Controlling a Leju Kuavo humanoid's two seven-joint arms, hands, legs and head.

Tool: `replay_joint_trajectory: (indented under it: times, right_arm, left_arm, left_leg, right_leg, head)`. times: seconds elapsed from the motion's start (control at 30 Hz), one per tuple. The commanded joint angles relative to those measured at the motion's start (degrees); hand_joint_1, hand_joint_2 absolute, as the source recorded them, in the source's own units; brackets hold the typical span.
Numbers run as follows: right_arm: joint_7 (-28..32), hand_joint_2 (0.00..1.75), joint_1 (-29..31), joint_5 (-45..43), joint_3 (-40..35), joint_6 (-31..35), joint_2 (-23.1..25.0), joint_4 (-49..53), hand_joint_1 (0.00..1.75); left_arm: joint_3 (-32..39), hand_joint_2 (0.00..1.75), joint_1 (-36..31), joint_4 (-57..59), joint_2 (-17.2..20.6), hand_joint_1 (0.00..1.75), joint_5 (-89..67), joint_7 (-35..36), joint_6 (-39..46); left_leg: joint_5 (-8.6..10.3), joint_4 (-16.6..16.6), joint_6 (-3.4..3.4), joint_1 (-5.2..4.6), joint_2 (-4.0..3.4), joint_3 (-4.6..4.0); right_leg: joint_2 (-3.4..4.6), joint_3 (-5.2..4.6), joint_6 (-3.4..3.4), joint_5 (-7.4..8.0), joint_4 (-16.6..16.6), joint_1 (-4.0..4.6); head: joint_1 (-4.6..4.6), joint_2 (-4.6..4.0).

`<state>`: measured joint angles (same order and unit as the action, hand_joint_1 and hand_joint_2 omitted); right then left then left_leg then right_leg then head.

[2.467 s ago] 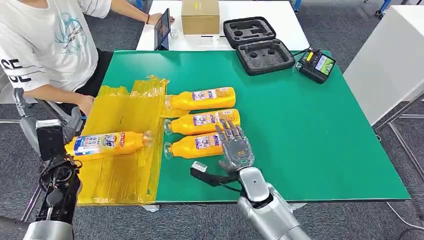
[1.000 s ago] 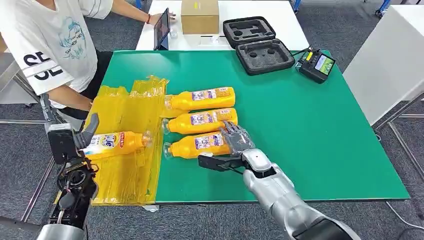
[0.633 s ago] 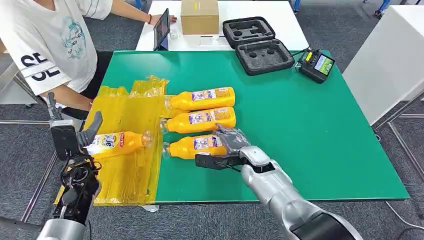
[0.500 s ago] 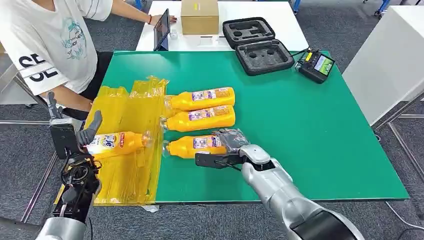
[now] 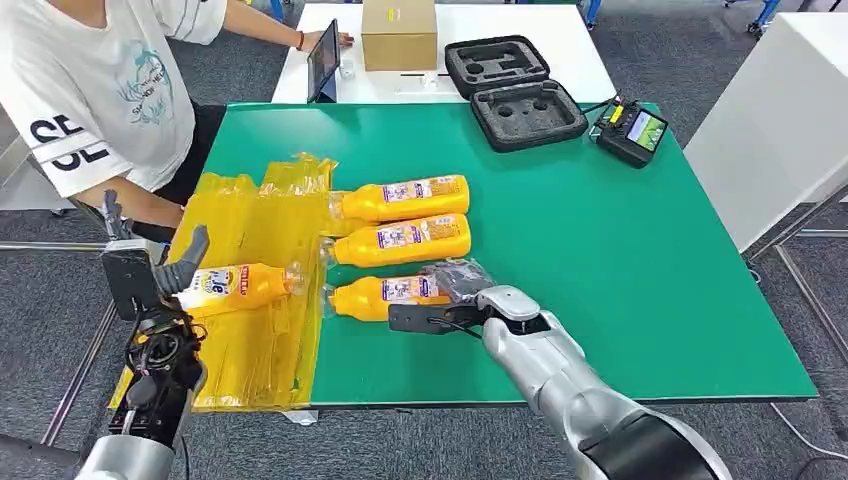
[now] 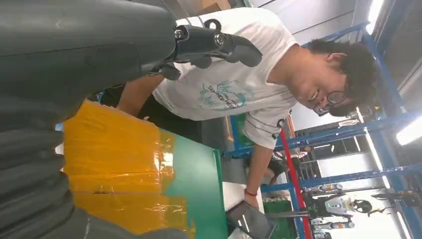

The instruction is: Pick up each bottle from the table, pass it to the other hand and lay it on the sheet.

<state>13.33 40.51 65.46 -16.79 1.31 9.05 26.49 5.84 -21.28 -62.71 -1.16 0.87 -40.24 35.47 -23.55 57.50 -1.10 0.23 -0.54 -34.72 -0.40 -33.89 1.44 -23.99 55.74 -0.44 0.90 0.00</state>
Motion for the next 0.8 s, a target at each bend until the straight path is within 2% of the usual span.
replay_joint_trajectory:
  times: [0.03,0.07,0.1,0.17,0.33,0.63,0.8]
  right_arm:
    - [15.7,1.75,-3.6,-12.5,4.7,-3.7,0.4,-1.3,1.75]
    - [23.6,1.75,-5.0,-20.5,9.5,-5.1,1.4,1.6,1.75]
    - [26.7,1.75,-6.7,-26.2,11.3,-5.8,1.9,6.6,1.75]
    - [26.7,1.75,-10.1,-36.2,11.6,-7.0,2.2,16.3,1.75]
    - [26.7,1.75,-13.9,-50.3,11.4,-2.4,1.9,28.2,1.75]
    - [26.7,1.75,-13.9,-50.3,11.4,-2.4,1.9,28.2,1.75]
    - [26.7,1.75,-15.8,-56.9,8.9,-0.1,0.7,33.5,1.75]
  left_arm:
    - [0.8,1.75,-1.5,4.0,-1.2,0.00,1.2,0.2,-2.2]
    - [1.0,1.75,-0.8,3.2,-1.5,0.00,1.8,0.2,-3.2]
    - [1.5,1.75,0.4,2.0,-1.9,0.00,2.9,0.2,-4.4]
    - [2.6,1.75,2.4,0.0,-2.3,0.00,5.0,0.2,-6.8]
    - [4.7,1.75,7.2,-5.8,-2.9,0.00,8.6,0.2,-10.9]
    - [4.7,1.75,7.2,-5.8,-2.9,0.00,8.6,0.2,-10.9]
    - [5.8,1.75,9.2,-9.5,-3.5,0.00,9.7,0.2,-11.8]
  left_leg:
    - [-0.01,-0.1,0.03,0.05,0.15,0.16]
    - [-0.01,-0.1,0.05,0.07,0.23,0.24]
    - [-0.02,-0.1,0.05,0.07,0.20,0.24]
    - [-0.06,-0.1,0.05,0.06,0.05,0.26]
    - [-0.07,0.0,0.03,0.02,0.03,-0.19]
    - [-0.05,0.0,0.04,0.02,0.11,-0.34]
    - [-0.09,0.0,0.04,0.01,0.07,-0.32]
  right_leg:
    - [-0.11,0.22,-0.02,-0.04,-0.1,0.04]
    - [-0.16,0.33,-0.04,-0.06,-0.2,0.06]
    - [-0.14,0.32,-0.04,-0.05,-0.2,0.06]
    - [-0.02,0.29,-0.05,-0.06,-0.2,0.05]
    - [0.01,-0.13,-0.02,-0.05,0.0,0.00]
    - [-0.07,-0.23,-0.03,-0.07,0.0,0.02]
    - [-0.02,-0.21,-0.03,-0.08,0.0,0.02]
  head:
    - [0.00,0.00]
    - [0.00,0.00]
    - [0.00,0.00]
    - [-0.04,0.00]
    - [0.02,0.00]
    - [0.00,0.00]
    - [0.02,0.00]
